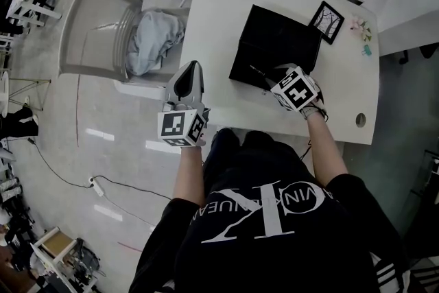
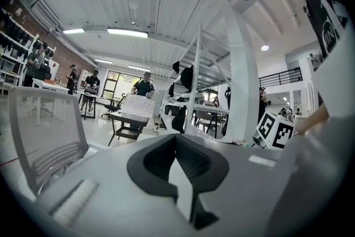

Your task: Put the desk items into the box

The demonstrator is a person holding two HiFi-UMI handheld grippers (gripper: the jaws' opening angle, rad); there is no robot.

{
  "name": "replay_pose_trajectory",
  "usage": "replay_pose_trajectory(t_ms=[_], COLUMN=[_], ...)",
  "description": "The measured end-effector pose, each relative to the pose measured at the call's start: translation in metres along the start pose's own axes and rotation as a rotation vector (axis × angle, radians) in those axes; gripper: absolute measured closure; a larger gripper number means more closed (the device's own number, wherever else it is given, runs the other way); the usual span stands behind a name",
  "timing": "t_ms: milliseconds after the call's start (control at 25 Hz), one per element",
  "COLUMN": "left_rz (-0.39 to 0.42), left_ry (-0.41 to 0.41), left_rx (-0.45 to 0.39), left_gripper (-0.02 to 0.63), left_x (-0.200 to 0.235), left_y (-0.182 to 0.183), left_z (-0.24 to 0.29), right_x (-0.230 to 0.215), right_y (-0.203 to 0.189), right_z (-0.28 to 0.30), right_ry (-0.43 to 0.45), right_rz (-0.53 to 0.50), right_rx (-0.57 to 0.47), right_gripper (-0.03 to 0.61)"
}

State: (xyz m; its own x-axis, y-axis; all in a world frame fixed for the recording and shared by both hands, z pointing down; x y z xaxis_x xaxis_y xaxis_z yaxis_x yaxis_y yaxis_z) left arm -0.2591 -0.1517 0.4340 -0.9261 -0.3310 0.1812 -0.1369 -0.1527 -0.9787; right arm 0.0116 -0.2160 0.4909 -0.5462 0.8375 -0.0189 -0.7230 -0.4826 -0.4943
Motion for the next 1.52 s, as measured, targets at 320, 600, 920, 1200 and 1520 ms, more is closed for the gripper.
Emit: replay_pose_trajectory(t_ms=[320, 600, 920, 1200, 1520], left_rz=[0.006, 0.014, 0.024, 0.032, 0.042], left_ry=[-0.029, -0.054, -0.074, -0.089, -0.115], left_rx=[-0.012, -0.015, -0.014, -0.016, -0.021], left_gripper=[0.603, 0.603, 0.603, 0.603, 0.603], left_x=[-0.010, -0.019, -0.027, -0.032, -0.038], left_y=[0.002, 0.003, 0.006, 0.007, 0.010], left_z=[-0.002, -0.003, -0.008, -0.009, -0.011], right_x=[0.003, 0.007, 0.009, 0.011, 0.017], right_y=[-0.004, -0.013, -0.024, -0.032, -0.041], right_z=[-0.021, -0.038, -0.058, -0.071, -0.088], right_ry=[-0.019, -0.046, -0.074, -0.115, -0.163], right_rz=[0.051, 0.094, 0.181, 0.212, 0.258], right_rx=[-0.084, -0.154, -0.266, -0.355, -0.452], right_gripper=[0.518, 0.548, 0.560, 0.563, 0.565])
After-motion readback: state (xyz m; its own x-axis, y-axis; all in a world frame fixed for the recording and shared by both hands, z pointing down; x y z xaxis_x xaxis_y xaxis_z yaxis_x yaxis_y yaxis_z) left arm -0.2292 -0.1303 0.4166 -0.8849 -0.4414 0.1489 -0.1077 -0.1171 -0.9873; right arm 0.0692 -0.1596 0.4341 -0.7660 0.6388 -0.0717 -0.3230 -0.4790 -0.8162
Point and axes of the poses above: the fingertips, and each gripper's own axes: z forward along the fingers, x to its left, y out of its top, the point moved 10 cm from there along -z, backward along the fingers, and after that the axes turned 1 degree about -y, right-handed, at the moved point
